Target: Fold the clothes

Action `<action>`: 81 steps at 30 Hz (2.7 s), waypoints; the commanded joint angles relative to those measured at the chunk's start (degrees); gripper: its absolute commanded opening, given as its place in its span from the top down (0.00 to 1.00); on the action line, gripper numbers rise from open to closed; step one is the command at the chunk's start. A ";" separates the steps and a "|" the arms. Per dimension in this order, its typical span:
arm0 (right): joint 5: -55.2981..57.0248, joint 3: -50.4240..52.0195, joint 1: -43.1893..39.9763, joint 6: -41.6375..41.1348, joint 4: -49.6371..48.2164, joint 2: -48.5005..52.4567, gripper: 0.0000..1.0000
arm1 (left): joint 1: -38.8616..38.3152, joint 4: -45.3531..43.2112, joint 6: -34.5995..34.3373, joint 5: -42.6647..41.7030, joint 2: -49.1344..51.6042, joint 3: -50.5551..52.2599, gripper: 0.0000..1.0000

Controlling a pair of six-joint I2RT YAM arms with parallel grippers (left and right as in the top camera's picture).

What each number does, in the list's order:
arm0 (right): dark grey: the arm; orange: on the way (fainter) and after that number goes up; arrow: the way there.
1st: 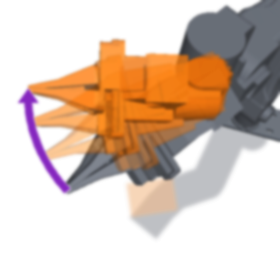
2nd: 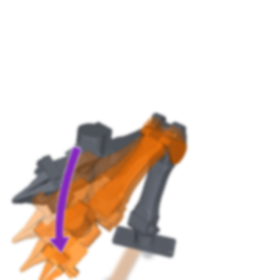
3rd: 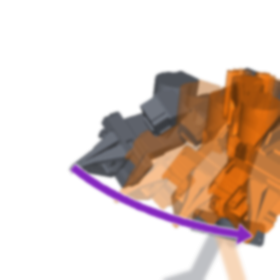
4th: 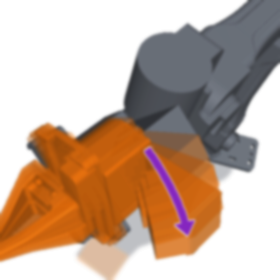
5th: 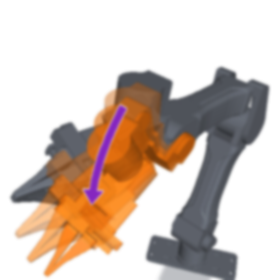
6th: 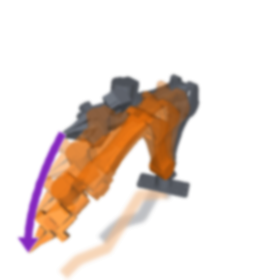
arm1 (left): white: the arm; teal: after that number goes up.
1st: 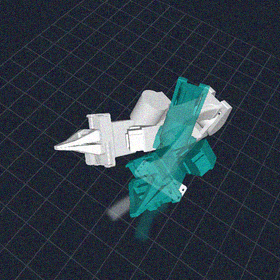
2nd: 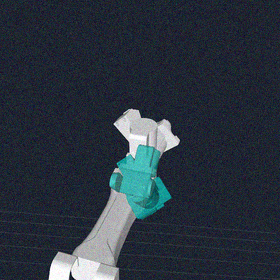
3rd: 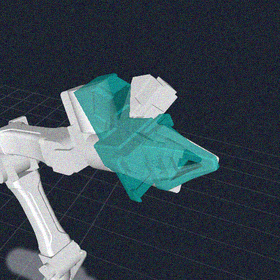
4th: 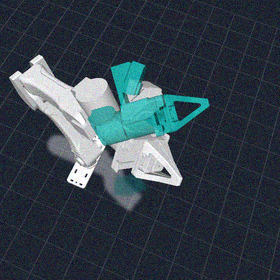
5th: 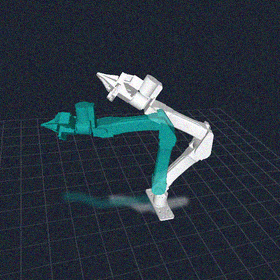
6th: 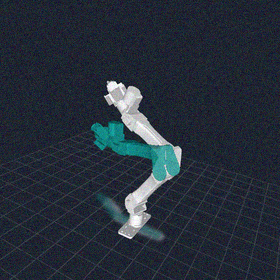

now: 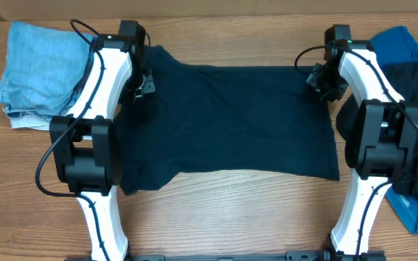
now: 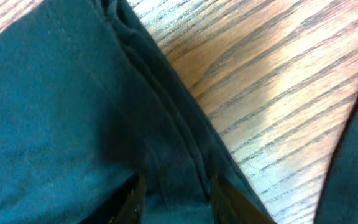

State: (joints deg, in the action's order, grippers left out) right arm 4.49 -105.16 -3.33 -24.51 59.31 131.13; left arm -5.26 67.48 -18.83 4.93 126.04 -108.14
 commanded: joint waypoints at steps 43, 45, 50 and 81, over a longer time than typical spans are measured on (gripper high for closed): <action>-5.53 -9.94 0.15 -5.14 -43.98 10.97 0.73 | 0.07 -3.43 1.73 1.38 -0.15 -0.39 0.47; -6.62 -9.94 0.15 -1.92 -47.10 10.97 0.60 | 0.07 -4.35 2.23 1.66 -0.15 -1.31 0.41; -11.78 -11.54 0.07 1.92 -48.41 10.67 0.35 | 0.09 -5.92 5.60 3.04 -0.15 -8.70 0.34; -14.21 -35.85 0.48 8.31 23.58 10.32 0.78 | 6.23 -17.90 -3.06 0.79 13.14 -23.74 0.96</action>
State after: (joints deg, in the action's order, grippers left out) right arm -10.11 -139.92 -3.22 -16.47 83.11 142.02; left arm 0.86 49.12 -21.06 6.85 140.77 -125.08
